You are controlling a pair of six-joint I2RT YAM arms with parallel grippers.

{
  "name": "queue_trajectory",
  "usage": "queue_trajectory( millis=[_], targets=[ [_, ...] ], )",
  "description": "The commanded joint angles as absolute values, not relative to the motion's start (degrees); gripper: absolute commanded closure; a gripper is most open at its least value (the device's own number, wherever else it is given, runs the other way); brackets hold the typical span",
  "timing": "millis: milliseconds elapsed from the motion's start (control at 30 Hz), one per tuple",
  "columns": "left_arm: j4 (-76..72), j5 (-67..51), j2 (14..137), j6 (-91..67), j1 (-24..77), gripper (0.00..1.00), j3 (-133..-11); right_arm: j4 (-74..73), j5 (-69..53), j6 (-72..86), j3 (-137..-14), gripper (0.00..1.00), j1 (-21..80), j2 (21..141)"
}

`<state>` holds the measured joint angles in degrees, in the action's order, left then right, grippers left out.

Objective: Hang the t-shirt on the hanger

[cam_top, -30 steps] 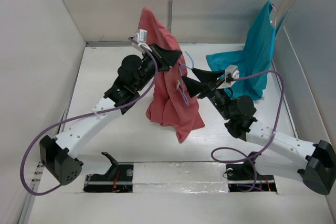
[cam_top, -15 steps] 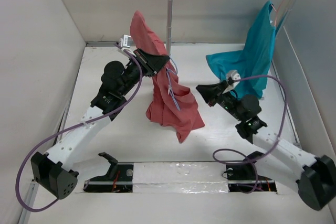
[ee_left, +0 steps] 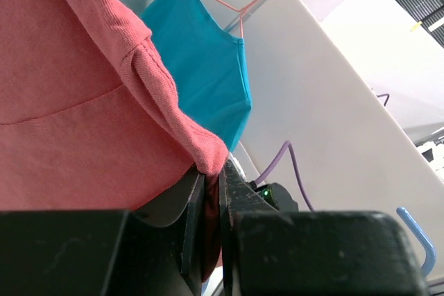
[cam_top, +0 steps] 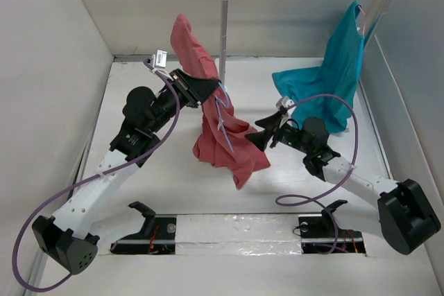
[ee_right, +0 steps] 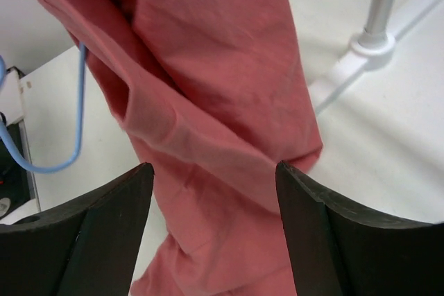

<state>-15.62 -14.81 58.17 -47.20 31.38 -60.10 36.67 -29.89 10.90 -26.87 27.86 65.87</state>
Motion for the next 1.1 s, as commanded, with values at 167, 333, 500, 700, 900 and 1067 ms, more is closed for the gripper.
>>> queue_trajectory(
  millis=[167, 333, 500, 700, 900, 1067],
  targets=[
    [-19.7, -16.7, 54.6, -47.3, 31.0, 1.00, -59.2, 35.4, -28.8, 6.6, -35.0, 0.64, 32.0, 69.2],
    [-20.8, -15.8, 55.5, -48.1, 30.4, 1.00, -60.9, 34.5, -27.1, 7.6, -32.1, 0.96, 35.5, 66.7],
    [-28.6, -18.5, 59.1, -53.7, 28.2, 1.00, -63.3, 34.6, -18.5, 10.9, -25.7, 1.00, 43.7, 61.7],
    [-35.2, -21.0, 62.7, -60.2, 24.4, 1.00, -64.7, 34.1, -10.2, 14.8, -21.5, 1.00, 50.7, 57.6],
    [-38.4, -15.2, 62.3, -60.7, 23.3, 1.00, -61.2, 32.2, -7.5, 18.0, -19.2, 1.00, 56.0, 54.0],
    [-38.9, -16.1, 63.3, -58.1, 24.5, 1.00, -57.9, 23.3, -2.6, 19.7, -23.6, 1.00, 58.8, 49.7]
  ],
)
